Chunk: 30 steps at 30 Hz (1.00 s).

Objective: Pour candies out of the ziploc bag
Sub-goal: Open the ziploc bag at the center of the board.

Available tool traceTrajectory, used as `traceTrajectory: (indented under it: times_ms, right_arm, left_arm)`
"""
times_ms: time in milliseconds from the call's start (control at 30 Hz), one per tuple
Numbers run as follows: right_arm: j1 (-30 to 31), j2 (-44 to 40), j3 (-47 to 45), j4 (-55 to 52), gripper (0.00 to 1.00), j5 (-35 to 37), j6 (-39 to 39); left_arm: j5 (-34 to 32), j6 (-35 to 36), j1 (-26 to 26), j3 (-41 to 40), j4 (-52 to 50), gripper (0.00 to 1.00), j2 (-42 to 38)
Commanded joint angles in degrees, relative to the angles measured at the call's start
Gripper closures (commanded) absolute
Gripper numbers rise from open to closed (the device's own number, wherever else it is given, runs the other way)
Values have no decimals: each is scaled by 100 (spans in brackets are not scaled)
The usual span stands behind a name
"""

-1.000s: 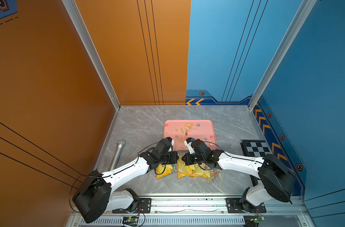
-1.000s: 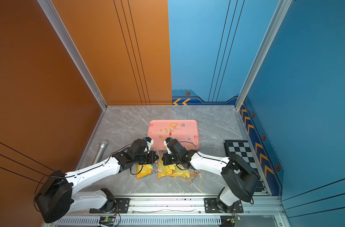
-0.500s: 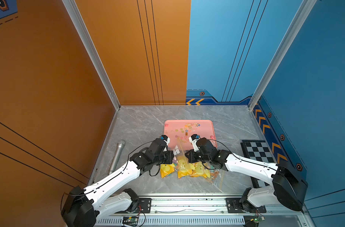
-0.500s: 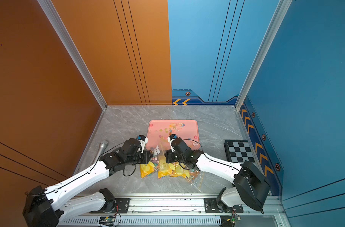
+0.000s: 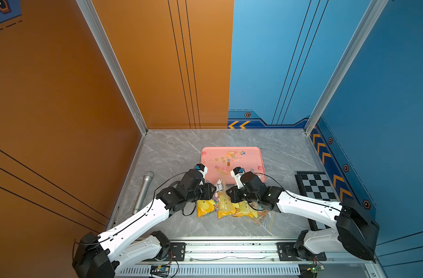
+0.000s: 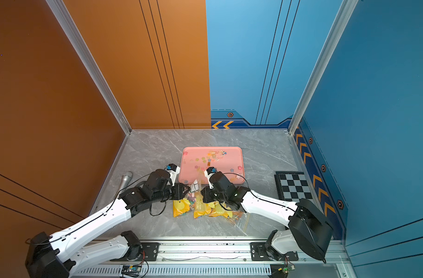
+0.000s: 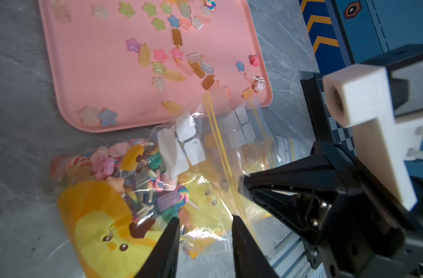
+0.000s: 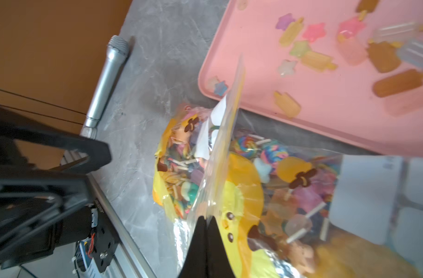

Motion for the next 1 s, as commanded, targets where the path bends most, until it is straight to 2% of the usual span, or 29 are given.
traceTrajectory:
  times_ms: [0,300,967]
  right_arm:
    - [146,40,81,200,100,-173,-171]
    - [171,23,68,183,100,-72,-144]
    - [11,-110,-37,308,100,-136,75]
  left_arm:
    - [103,-213,-97,-34,668,52,164]
    - [258,-223,-218,25,969,54,779]
    - [273,-241,-285,-279,1122,67,1041]
